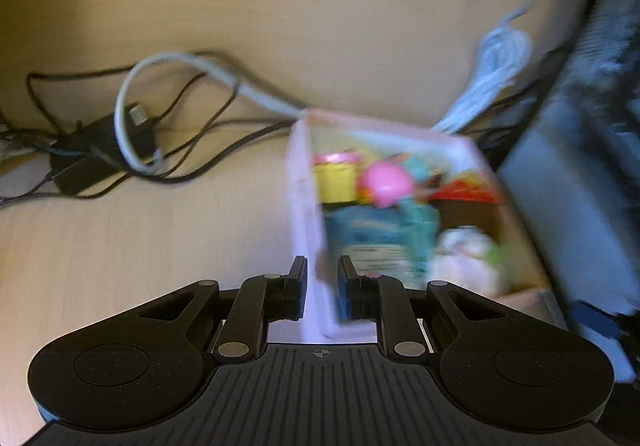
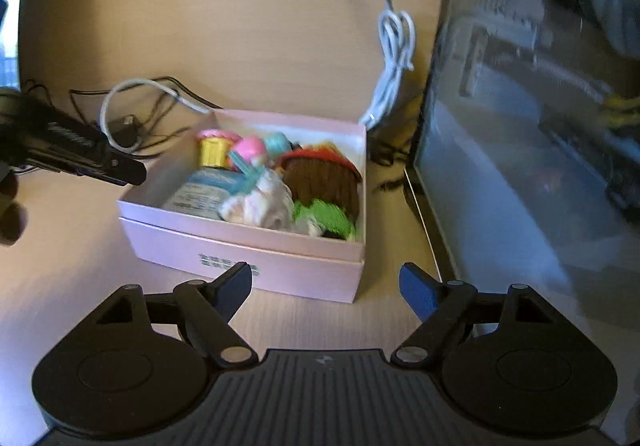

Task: Organize objects
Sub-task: 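Lower the lace pouch into the pink box and open the right tool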

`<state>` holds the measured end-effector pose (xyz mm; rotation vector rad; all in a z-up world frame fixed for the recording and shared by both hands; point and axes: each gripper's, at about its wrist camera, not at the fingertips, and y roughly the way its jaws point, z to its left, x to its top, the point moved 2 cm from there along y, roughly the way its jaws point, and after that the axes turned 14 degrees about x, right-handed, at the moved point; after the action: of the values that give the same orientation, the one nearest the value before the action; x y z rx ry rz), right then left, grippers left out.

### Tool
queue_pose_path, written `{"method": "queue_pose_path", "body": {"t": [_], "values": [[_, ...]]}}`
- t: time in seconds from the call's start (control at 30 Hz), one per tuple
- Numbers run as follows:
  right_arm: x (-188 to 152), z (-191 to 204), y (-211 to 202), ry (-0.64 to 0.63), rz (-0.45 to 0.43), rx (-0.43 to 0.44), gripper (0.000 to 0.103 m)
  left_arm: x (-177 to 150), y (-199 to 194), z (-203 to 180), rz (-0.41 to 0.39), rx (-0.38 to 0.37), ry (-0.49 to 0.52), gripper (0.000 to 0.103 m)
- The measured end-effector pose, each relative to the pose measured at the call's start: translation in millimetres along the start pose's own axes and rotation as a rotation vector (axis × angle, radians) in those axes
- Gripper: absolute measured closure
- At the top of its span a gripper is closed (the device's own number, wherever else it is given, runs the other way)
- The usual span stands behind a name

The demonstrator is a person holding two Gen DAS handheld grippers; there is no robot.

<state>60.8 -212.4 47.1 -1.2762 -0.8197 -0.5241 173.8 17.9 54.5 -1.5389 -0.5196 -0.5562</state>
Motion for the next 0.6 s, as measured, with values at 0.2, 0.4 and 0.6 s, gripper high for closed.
{"method": "queue_pose_path", "body": {"t": [0.2, 0.4, 0.6], "values": [[2.4, -13.3, 32.7, 0.023, 0.028, 0.02, 0.039, -15.0, 8.0, 21.9, 0.052, 0.125, -0.099, 0.02], [11.1, 5.7, 54.4, -0.046, 0.022, 0.107, 0.039, -15.3, 14.0, 62.5, 0.057, 0.228, -0.248, 0.005], [11.7, 14.0, 61.6, -0.101, 0.023, 0.141, 0.037, -17.4, 10.3, 64.1, 0.026, 0.248, -0.25, 0.005]]}}
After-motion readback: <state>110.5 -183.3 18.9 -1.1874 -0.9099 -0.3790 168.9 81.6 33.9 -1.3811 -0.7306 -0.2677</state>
